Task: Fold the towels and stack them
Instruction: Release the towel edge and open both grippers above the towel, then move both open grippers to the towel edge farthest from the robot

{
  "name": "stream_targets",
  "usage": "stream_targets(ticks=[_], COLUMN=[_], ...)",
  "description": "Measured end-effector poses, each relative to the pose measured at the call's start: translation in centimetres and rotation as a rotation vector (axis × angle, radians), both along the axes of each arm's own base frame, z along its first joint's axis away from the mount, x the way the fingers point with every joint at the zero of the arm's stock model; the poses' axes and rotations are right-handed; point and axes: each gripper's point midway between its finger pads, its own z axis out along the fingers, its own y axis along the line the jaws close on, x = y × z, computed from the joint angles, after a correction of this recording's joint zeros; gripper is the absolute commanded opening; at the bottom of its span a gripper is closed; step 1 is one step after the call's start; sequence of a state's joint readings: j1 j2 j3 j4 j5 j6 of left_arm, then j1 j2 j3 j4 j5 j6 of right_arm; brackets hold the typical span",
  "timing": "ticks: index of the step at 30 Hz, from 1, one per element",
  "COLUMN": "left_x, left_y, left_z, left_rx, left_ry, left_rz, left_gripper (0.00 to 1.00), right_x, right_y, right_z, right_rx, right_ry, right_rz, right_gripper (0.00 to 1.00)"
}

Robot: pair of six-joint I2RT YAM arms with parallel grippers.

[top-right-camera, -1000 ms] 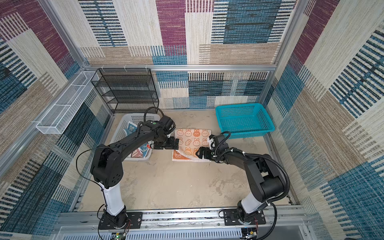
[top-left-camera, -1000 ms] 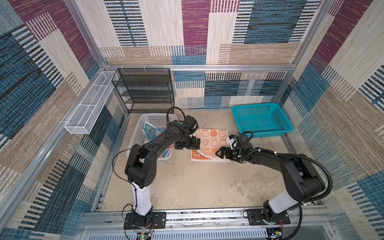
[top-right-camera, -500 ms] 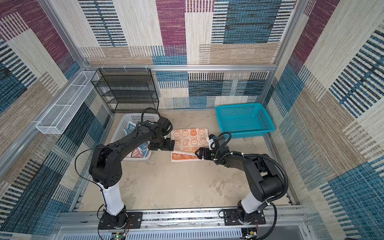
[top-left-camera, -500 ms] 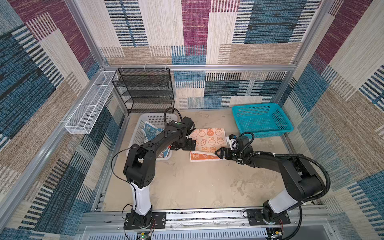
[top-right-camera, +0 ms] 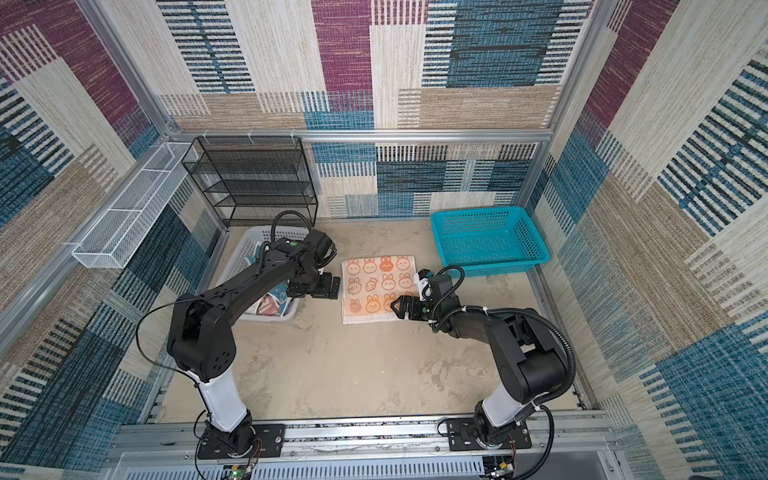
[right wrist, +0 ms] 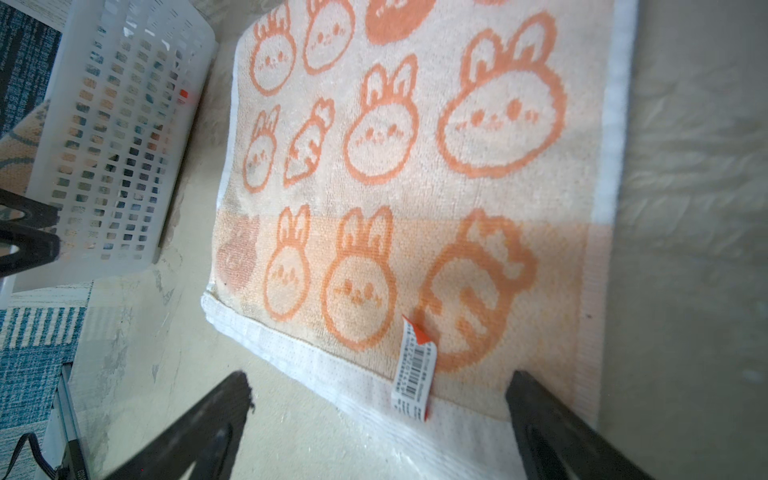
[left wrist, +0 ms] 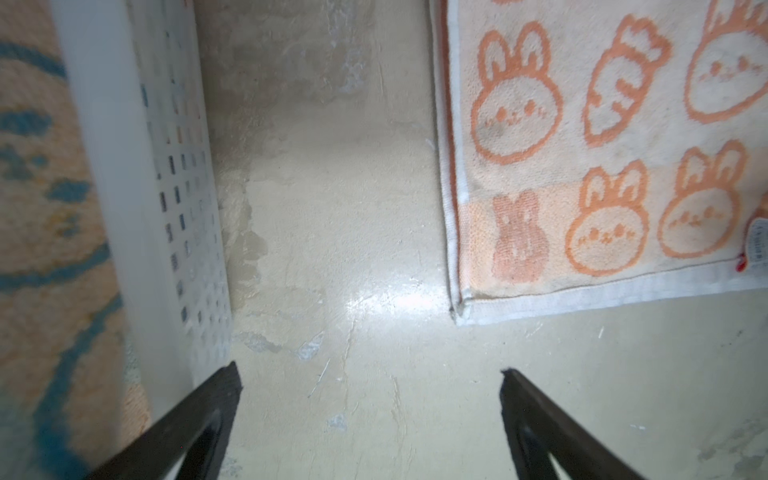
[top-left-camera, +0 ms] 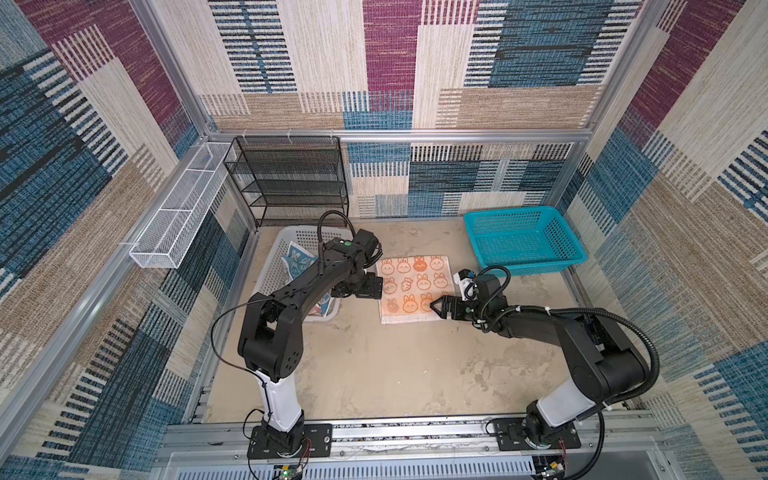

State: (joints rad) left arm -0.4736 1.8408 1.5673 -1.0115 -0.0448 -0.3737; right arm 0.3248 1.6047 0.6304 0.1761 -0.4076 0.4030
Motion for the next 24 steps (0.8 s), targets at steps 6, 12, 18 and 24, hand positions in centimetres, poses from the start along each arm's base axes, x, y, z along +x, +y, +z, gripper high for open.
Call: stream_targets(ticks=[6, 12, 18, 24], left_x=[0.6, 1.7, 5.7, 9.8], left_y=[-3.9, -8.9, -12.5, -15.8], left_z=[2.6, 4.4, 4.1, 2.5], left_rx=[-0.129, -0.296, -0.428, -0.528], left_ry=[-0.049, -0.083, -0.101, -0.1], left_rz=[-0.049, -0.09, -0.059, -0.037], left_gripper=[1.0, 1.0, 1.0, 1.0], right_x=[-0.3, -1.6, 5.3, 10.9], right_y=[-0.4, -1.6, -2.9, -2.7], right_z=[0.4, 3.0, 9.2, 9.0], right_rx=[-0.016, -0.054, -0.084, -0.086], right_ry=[0.01, 0.068, -0.054, -0.037], right_rz=[-0.011, -0.039, -0.113, -0.125], right_gripper=[0.99, 0.99, 0.99, 0.99])
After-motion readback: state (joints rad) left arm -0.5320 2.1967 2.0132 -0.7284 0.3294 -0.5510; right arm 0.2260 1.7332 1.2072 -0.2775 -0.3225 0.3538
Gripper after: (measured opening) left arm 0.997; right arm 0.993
